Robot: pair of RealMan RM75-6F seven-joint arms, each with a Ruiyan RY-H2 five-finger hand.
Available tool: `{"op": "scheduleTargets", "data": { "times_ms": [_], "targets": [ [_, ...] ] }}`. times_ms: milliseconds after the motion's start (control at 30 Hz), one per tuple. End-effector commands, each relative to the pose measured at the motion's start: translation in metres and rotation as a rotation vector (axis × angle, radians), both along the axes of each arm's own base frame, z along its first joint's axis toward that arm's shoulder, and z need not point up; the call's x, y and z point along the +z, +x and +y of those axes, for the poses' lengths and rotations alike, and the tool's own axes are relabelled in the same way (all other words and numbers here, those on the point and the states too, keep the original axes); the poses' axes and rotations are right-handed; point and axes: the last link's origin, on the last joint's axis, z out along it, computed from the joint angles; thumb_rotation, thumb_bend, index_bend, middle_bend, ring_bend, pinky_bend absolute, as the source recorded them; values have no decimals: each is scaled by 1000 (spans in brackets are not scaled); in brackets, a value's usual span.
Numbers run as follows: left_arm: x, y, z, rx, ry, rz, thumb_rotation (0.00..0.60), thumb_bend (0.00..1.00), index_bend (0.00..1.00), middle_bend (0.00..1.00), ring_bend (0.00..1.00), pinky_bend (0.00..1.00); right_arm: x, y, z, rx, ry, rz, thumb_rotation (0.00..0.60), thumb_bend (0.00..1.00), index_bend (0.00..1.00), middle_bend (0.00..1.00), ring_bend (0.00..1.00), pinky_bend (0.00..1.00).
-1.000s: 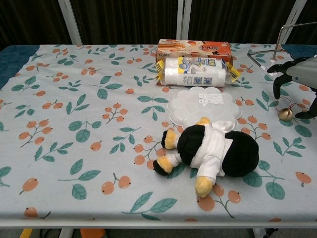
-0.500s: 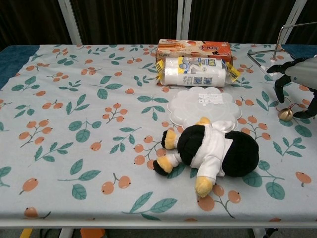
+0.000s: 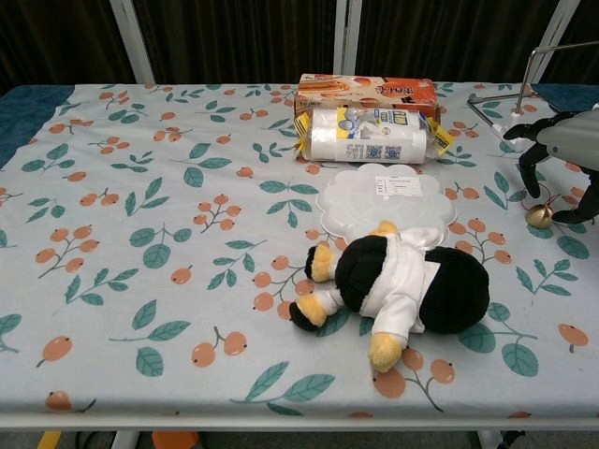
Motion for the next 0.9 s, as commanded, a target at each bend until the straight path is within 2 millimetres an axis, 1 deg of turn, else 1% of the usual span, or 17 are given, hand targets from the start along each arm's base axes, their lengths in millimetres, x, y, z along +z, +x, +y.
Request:
{"op": "scheduleTargets", "data": {
  "times_ms": [33,333,900],
  "targets": [
    [0,0,0,0,0,0,600,19,86,0,0,16,0,1,-1,0,-2,-3,600,171,490,0,0,0],
    [0,-1,-1,3,1,-2,600,20,86,0,0,16,0,1,-2,-8,-1,-3,600,177,522,0,0,0],
    [0,-2,-2,5,4,-5,600,20,86,0,0,16,-1,1,-3,-24,-4,-7,600,190,531,0,0,0]
  ]
}}
